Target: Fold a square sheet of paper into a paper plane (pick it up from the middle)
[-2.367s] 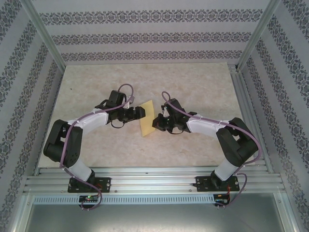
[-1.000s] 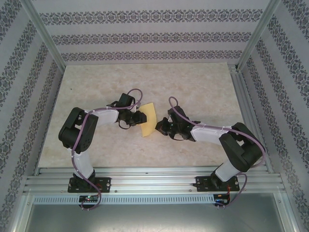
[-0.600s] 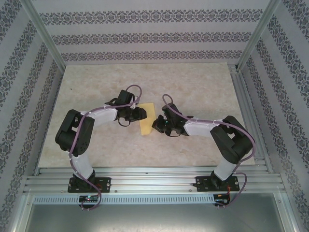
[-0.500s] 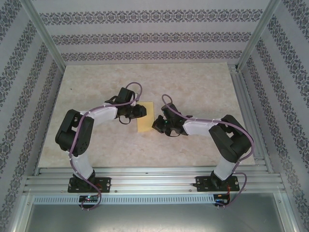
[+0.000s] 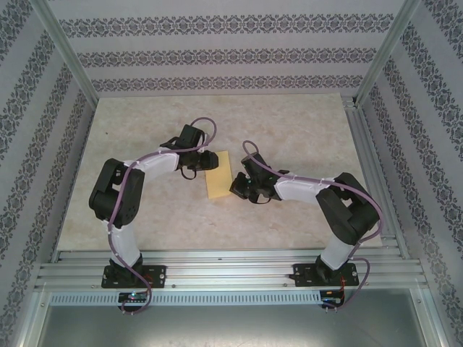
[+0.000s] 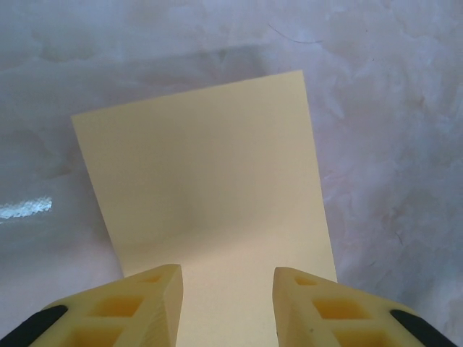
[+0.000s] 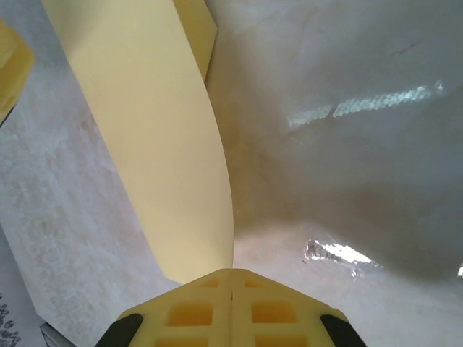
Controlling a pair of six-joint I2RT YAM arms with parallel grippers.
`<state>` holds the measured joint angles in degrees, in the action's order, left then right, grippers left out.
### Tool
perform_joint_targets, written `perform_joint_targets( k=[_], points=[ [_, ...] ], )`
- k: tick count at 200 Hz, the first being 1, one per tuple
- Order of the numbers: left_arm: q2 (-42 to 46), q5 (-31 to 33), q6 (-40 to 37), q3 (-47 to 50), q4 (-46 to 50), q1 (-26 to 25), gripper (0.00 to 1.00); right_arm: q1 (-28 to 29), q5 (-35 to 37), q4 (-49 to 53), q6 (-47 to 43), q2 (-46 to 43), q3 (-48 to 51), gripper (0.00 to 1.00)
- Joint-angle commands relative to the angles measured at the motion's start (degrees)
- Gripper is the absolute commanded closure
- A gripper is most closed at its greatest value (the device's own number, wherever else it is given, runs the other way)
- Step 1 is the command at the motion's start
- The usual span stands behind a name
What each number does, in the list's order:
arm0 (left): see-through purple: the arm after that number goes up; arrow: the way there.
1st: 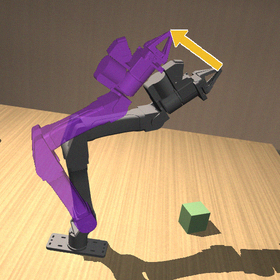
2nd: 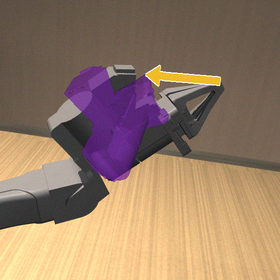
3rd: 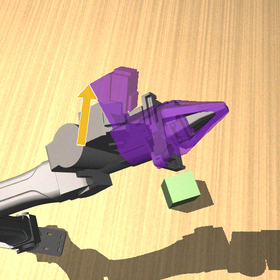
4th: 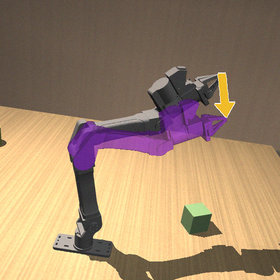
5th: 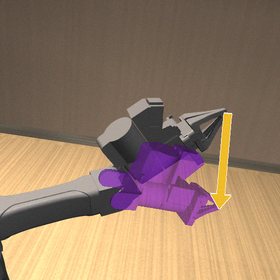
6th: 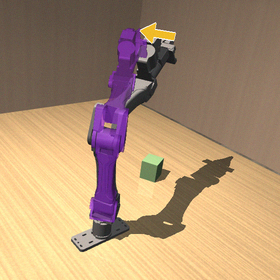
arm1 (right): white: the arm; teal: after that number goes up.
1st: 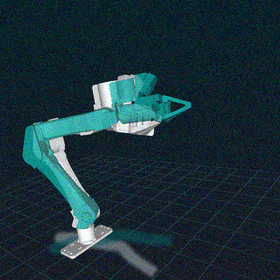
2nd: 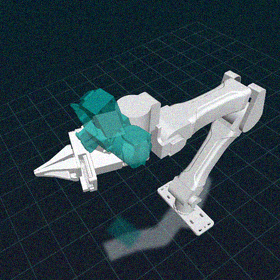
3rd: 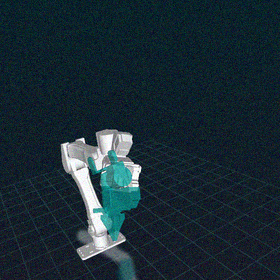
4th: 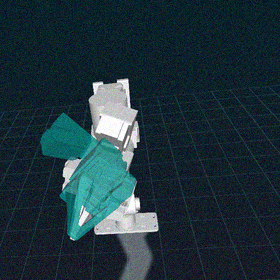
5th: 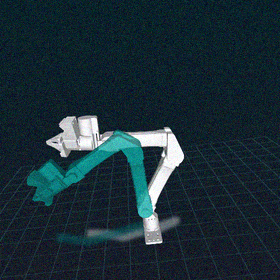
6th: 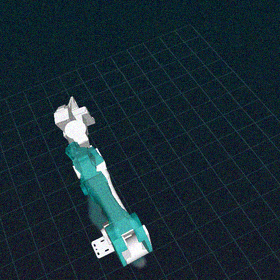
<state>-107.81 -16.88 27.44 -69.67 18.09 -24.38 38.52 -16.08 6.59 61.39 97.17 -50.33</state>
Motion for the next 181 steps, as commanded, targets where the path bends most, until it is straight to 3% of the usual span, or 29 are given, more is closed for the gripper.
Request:
perform_joint_targets(
  k=[1, 61, 181],
  points=[
    [-2.04, -2.44, -1.60, -0.65, -0.46, 0.56, 0.62, -0.18, 0.27, 3.21, -2.18, -4.14, 1.25, 0.96],
    [-3.18, -4.36, 0.00, 3.18, -2.14, 0.46, 0.70, -0.81, -0.14, 5.89, -3.54, -8.84, 2.69, 0.95],
    [-5.92, -4.65, -0.46, 3.05, -1.43, 0.33, 0.72, 1.02, -3.15, -6.21, -2.92, 4.83, -6.95, 0.94]
  ],
)
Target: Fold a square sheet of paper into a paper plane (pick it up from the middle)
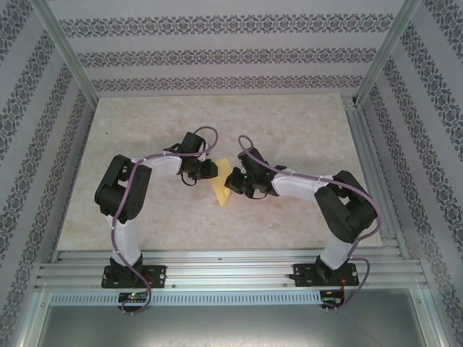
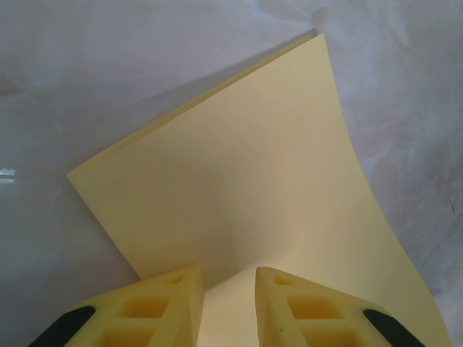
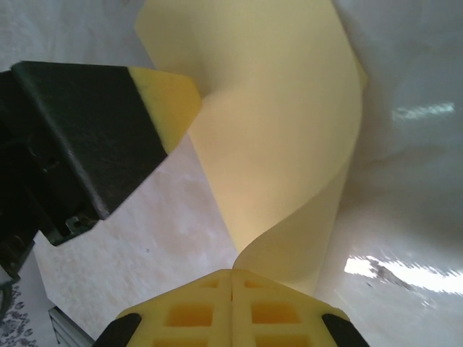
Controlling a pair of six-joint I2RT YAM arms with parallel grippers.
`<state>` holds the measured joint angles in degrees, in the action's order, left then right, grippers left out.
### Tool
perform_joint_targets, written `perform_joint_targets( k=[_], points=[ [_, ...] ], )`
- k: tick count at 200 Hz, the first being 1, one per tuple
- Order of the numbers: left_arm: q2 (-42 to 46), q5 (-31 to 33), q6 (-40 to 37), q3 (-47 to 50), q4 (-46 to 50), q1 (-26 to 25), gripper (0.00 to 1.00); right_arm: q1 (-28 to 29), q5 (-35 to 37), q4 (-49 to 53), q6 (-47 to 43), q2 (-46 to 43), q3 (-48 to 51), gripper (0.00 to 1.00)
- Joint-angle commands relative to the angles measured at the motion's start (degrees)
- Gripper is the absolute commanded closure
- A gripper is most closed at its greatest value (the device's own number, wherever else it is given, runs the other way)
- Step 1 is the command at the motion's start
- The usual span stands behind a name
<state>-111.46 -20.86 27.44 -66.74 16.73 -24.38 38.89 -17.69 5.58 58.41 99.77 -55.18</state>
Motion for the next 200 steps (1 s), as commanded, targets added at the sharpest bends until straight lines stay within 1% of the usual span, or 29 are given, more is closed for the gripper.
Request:
perform_joint_targets(
  k=[1, 90, 200],
  points=[
    [-2.27, -0.67, -0.46, 0.12, -0.05, 0.32, 0.72, 0.65, -1.59, -5.35, 0.09, 2.34, -2.11, 0.94],
    [-2.42, -0.85, -0.42, -0.15, 0.06, 0.24, 0.72, 1.28, -2.26, -8.03, 1.20, 8.28, -5.02, 0.94],
    [-2.58, -1.02, -0.28, 0.03, 0.19, 0.24, 0.72, 1.45, 2.28, -10.08, 3.78, 10.76, -3.59, 0.93]
  ],
)
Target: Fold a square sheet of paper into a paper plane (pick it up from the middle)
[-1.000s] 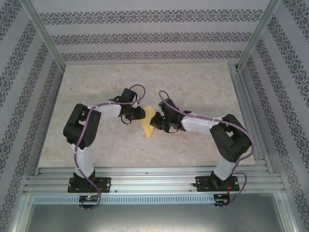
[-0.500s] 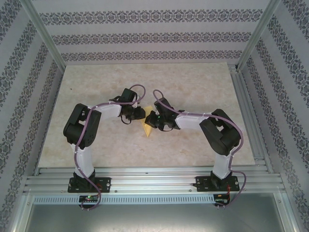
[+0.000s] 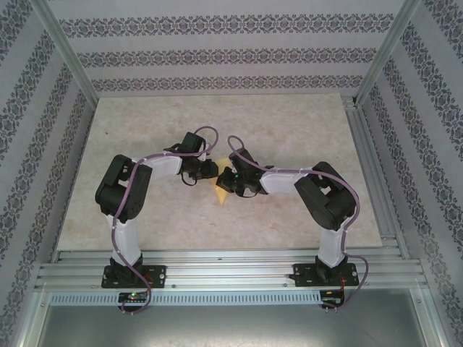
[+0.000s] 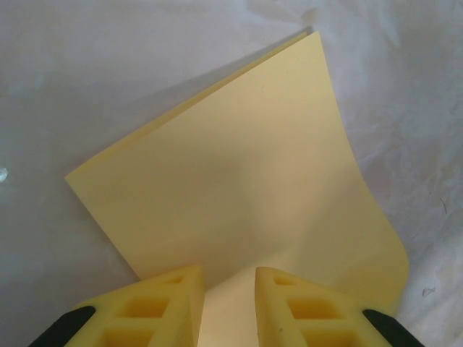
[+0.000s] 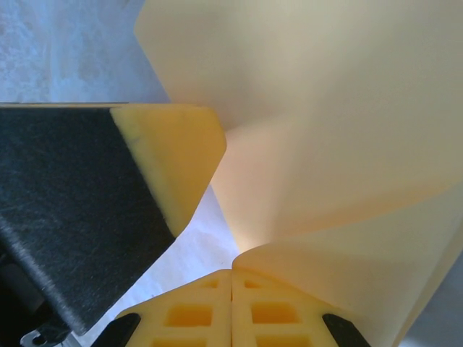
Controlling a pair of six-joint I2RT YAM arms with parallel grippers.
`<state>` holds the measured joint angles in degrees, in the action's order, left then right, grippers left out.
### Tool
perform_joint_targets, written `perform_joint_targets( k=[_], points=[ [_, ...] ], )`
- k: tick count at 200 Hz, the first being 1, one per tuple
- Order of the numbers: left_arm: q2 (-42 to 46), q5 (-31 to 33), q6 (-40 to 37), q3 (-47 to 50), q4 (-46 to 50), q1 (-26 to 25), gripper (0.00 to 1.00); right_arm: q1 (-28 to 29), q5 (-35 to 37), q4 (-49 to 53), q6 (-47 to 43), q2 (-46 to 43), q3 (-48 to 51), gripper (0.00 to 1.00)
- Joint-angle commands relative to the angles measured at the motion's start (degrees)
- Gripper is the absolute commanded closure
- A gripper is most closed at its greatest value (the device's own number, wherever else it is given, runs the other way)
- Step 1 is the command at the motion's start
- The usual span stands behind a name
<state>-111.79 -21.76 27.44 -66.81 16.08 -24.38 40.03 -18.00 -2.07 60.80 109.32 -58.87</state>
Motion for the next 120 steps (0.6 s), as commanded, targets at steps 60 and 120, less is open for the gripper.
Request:
perform_joint_targets(
  k=[60, 120],
  points=[
    [-2.23, -0.21, -0.28, 0.26, 0.76, 0.15, 0.72, 0.46, 4.20, -5.17, 1.44, 1.47, 1.13, 0.93],
    [-2.22, -0.26, -0.26, 0.18, 0.72, 0.12, 0.72, 0.71, 3.63, -2.96, -0.40, 1.86, 0.63, 0.92]
  ],
)
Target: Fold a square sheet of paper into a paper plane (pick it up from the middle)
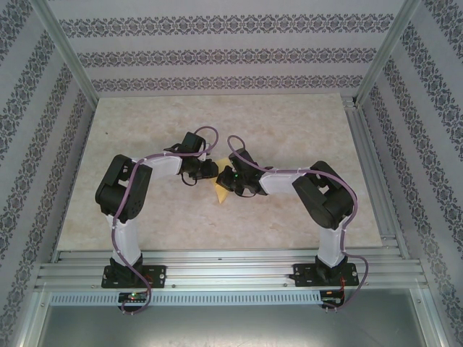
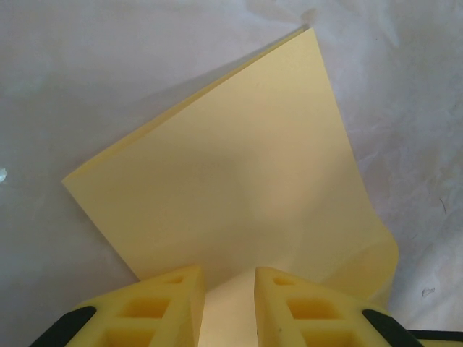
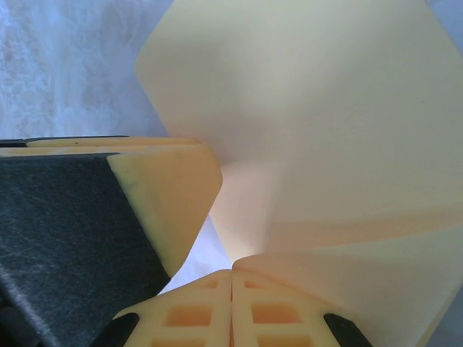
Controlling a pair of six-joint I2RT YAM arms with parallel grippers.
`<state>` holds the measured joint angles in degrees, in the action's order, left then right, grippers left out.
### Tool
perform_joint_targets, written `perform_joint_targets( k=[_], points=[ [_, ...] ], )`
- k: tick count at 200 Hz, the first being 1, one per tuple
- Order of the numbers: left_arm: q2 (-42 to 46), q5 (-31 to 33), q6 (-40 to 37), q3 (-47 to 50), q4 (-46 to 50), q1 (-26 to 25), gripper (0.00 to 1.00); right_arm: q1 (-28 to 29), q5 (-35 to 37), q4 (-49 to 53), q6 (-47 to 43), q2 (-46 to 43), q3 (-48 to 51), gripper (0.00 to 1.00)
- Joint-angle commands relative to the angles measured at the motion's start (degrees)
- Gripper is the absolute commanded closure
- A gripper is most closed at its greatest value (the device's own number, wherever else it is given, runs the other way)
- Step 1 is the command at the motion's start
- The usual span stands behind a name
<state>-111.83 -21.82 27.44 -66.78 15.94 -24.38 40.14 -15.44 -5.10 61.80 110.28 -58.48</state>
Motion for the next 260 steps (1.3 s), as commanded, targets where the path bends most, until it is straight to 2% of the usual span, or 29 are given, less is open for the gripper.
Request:
perform_joint_targets(
  k=[1, 122, 260],
  points=[
    [-2.21, -0.21, -0.23, 0.16, 0.85, 0.12, 0.72, 0.62, 1.10, 0.09, -1.41, 0.90, 0.22, 0.92],
    [-2.34, -0.47, -0.02, 0.16, 0.69, -0.07, 0.72, 1.03, 0.34, 2.09, -2.56, 1.34, -0.14, 0.91],
    [-2.60, -0.57, -0.10, -0.08, 1.07, -0.15, 0.72, 0.45, -1.23, -1.82, -1.06, 2.97, 0.34, 0.91]
  ],
)
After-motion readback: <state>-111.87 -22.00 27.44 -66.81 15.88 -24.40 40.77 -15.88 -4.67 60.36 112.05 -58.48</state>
